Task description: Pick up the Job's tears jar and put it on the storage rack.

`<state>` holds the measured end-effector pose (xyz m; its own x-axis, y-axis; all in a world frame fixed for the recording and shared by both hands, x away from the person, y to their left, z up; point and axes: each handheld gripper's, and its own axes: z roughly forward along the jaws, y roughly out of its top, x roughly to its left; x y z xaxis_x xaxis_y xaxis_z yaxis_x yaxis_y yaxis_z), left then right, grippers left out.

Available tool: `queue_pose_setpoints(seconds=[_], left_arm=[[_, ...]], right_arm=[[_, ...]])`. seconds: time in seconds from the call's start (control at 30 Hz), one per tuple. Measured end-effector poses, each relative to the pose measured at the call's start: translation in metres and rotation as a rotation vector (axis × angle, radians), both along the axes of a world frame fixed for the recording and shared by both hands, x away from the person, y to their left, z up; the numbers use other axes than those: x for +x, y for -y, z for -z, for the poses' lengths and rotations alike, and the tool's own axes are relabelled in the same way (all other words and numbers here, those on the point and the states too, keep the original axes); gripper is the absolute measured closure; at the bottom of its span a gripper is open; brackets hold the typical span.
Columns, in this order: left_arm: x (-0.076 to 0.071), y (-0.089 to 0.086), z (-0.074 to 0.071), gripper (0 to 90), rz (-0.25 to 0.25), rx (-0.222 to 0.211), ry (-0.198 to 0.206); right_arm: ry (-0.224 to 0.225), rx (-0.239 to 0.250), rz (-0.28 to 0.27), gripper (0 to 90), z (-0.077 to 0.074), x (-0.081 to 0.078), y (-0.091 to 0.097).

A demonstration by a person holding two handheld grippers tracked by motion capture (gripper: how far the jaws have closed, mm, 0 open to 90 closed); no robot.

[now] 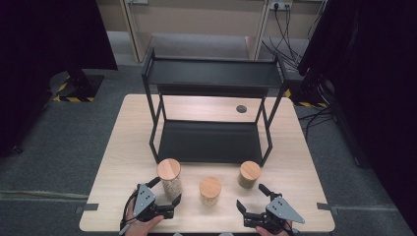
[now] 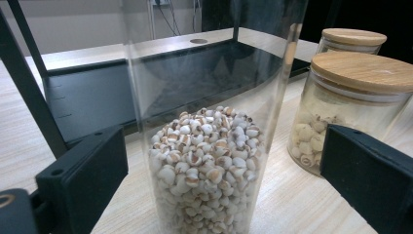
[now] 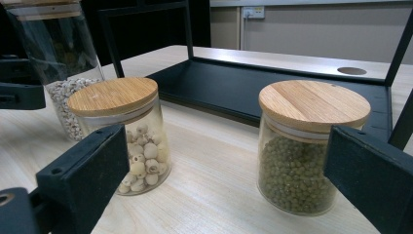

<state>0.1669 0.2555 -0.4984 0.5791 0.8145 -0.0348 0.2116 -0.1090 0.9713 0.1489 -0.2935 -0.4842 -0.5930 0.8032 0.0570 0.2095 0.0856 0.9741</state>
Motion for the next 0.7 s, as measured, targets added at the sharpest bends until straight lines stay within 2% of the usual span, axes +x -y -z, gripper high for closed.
queue_pose_setpoints(seconds=[0.7], left_arm=[[0.0032, 0.0032, -0.0015, 3.2, -0.018, -0.015, 0.012]], right_arm=[[-0.001, 0.018, 0.002, 3.2, 0.0002, -0.0008, 0.0019]])
